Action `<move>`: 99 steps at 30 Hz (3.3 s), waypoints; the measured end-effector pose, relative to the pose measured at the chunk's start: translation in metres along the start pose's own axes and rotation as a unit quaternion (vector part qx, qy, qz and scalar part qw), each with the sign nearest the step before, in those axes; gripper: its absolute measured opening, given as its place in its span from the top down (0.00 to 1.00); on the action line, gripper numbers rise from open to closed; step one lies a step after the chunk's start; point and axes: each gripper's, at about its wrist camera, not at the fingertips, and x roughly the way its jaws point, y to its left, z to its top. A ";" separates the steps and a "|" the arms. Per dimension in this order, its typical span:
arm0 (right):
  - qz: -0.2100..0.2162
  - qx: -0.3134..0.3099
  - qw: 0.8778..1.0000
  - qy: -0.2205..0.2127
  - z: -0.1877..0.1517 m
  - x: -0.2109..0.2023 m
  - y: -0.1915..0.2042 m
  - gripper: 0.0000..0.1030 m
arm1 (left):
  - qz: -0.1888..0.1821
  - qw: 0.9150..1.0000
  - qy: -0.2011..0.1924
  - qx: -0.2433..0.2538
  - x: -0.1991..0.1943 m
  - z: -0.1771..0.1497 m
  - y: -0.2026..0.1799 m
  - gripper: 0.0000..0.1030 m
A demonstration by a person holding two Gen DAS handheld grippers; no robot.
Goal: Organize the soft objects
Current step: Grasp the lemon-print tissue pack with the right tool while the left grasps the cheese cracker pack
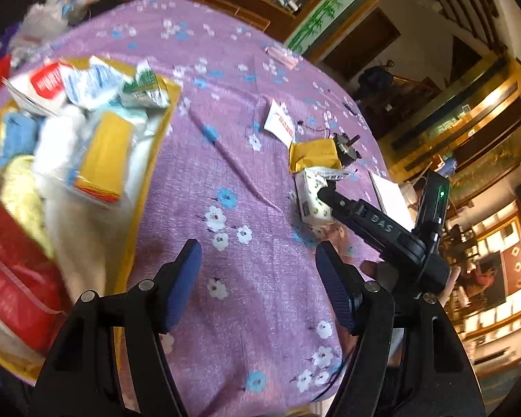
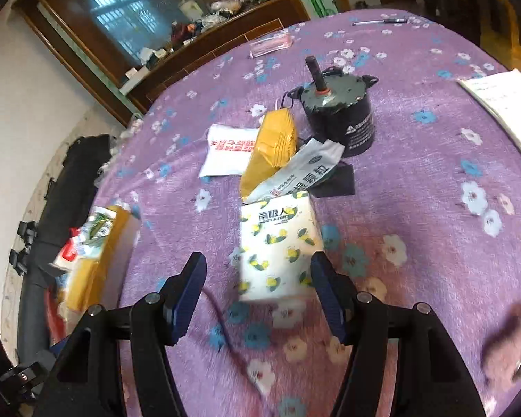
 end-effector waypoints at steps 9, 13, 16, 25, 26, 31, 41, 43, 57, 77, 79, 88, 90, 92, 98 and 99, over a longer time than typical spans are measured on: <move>-0.009 -0.011 1.000 -0.002 -0.012 -0.001 -0.005 0.84 | 0.004 1.000 -0.001 0.018 0.035 0.031 -0.030 0.33; 0.031 0.004 1.000 0.001 -0.019 -0.010 -0.020 0.84 | 0.009 0.998 0.020 0.053 0.066 0.051 -0.057 0.34; 0.080 0.040 0.996 -0.001 -0.021 -0.011 -0.027 0.83 | 0.013 0.998 0.008 0.064 0.085 0.063 -0.077 0.34; 0.096 0.087 0.991 -0.019 -0.045 -0.023 -0.051 0.49 | 0.075 0.980 0.022 0.183 0.168 0.094 -0.138 0.34; 0.099 0.083 0.991 -0.022 -0.044 -0.024 -0.051 0.49 | 0.092 0.976 0.032 0.193 0.178 0.095 -0.138 0.34; 0.102 0.063 0.993 -0.013 -0.044 -0.022 -0.043 0.49 | 0.080 0.983 0.041 0.159 0.186 0.110 -0.121 0.67; 0.085 0.050 0.995 -0.013 -0.040 -0.022 -0.038 0.49 | 0.087 0.986 0.025 0.141 0.138 0.116 -0.086 0.87; 0.072 0.046 0.996 -0.008 -0.036 -0.022 -0.034 0.49 | 0.067 0.993 0.027 0.098 0.128 0.121 -0.061 0.87; -0.015 -0.026 0.999 0.027 -0.007 0.024 0.021 0.48 | 0.054 0.998 0.022 0.012 0.108 0.116 -0.010 0.37; 0.035 -0.028 0.998 -0.045 -0.051 -0.028 -0.003 0.55 | 0.106 0.993 0.048 0.019 0.158 0.105 -0.025 0.53; 0.035 -0.030 0.998 -0.053 -0.054 -0.032 -0.003 0.55 | 0.079 0.996 0.049 -0.003 0.147 0.102 -0.022 0.54; 0.040 -0.055 0.993 -0.101 -0.063 -0.049 0.003 0.55 | 0.029 0.999 0.024 -0.014 0.059 0.052 -0.010 0.54; 0.031 -0.045 0.994 -0.092 -0.071 -0.054 0.005 0.55 | 0.018 1.000 0.022 -0.007 0.034 0.025 -0.005 0.54; 0.052 -0.036 0.995 -0.078 -0.083 -0.062 0.009 0.55 | 0.005 0.999 0.031 -0.011 0.012 0.002 0.005 0.54; 0.093 -0.036 0.992 -0.073 -0.086 -0.084 0.039 0.55 | 0.011 1.000 -0.026 -0.012 -0.063 -0.026 0.017 0.54; 0.099 -0.044 0.992 -0.071 -0.088 -0.087 0.050 0.55 | 0.008 0.999 -0.033 -0.013 -0.071 -0.029 0.018 0.54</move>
